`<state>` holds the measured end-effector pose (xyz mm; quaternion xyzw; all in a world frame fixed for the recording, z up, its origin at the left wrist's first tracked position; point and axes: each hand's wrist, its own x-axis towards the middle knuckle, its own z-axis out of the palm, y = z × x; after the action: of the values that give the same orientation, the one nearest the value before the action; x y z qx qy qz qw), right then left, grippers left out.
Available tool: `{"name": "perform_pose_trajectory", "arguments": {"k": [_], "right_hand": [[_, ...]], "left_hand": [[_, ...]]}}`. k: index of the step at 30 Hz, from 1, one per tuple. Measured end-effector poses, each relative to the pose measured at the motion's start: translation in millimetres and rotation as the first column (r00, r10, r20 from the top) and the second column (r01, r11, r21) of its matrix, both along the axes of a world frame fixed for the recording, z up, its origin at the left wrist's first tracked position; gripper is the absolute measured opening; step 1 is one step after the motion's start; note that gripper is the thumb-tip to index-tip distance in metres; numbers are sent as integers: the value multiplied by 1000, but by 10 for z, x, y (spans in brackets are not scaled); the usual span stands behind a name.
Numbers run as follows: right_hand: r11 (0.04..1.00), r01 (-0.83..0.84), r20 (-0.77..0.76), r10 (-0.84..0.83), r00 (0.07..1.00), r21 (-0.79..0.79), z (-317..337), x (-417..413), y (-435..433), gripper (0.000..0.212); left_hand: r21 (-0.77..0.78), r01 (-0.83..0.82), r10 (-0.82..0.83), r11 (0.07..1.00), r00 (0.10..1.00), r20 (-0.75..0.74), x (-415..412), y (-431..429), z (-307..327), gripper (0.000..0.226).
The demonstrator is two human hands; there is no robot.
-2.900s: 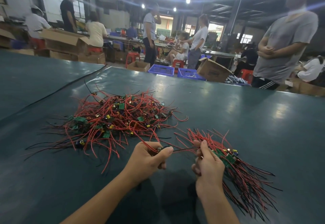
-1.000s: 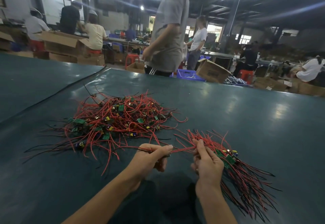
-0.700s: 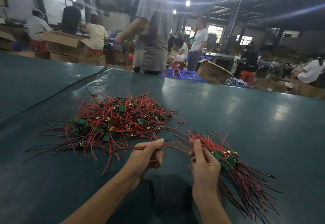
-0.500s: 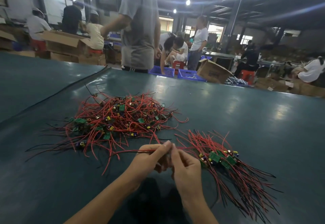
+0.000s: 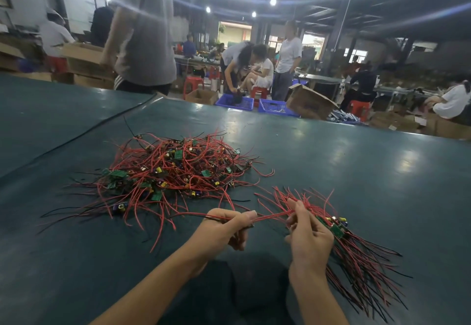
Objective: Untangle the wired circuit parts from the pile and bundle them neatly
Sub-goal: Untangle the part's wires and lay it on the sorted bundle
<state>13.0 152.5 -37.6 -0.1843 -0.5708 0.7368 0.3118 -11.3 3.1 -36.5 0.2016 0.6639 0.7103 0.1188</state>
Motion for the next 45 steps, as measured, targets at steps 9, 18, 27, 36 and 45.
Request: {"name": "perform_pose_trajectory", "arguments": {"k": [9, 18, 27, 36, 45], "right_hand": [[989, -30, -66, 21, 998, -143, -5, 5, 54, 22], [986, -54, -105, 38, 994, -155, -9, -7, 110, 48], [862, -471, 118, 456, 882, 186, 1, 128, -276, 13], [903, -304, 77, 295, 952, 302, -21, 106, -232, 23], [929, -203, -180, 152, 972, -308, 155, 58, 76, 30]], "left_hand": [[-16, 24, -24, 1000, 999, 26, -15, -29, -29, 40], [18, -103, 103, 994, 995, -15, -24, -1, -52, 48], [-360, -421, 175, 833, 816, -551, -6, -59, -118, 35], [-609, -450, -237, 653, 642, -729, -81, -130, -178, 51], [-410, -718, 24, 563, 510, -860, -292, -377, -225, 21]]}}
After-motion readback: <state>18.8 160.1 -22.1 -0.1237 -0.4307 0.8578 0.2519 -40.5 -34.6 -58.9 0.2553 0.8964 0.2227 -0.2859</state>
